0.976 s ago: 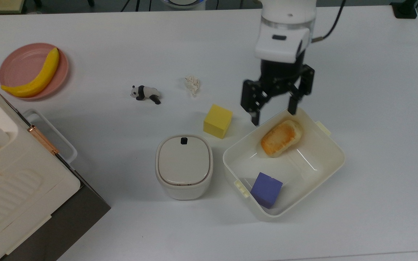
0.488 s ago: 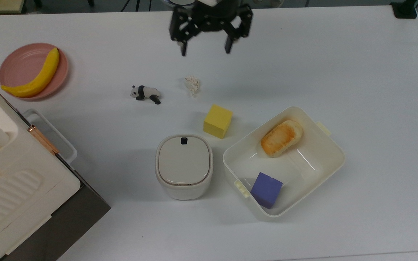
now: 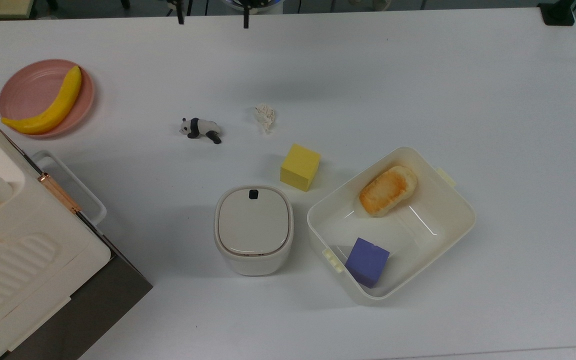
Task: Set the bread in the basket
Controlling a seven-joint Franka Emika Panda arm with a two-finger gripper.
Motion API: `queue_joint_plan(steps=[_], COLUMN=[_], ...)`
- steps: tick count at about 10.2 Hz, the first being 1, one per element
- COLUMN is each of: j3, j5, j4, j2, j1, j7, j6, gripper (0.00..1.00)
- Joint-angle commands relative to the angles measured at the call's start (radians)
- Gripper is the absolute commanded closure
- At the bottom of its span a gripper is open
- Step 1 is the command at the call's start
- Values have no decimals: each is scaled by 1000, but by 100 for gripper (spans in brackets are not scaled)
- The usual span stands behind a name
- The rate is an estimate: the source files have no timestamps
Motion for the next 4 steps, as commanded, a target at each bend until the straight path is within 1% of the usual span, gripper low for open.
queue_joint_plan(steps=[1, 4], j3=[0, 1], j5=[22, 21], j4=[-85, -79], j2=[-45, -35], j1=[-1, -1], j7=[10, 10], j6=[-10, -19], gripper=[0, 0])
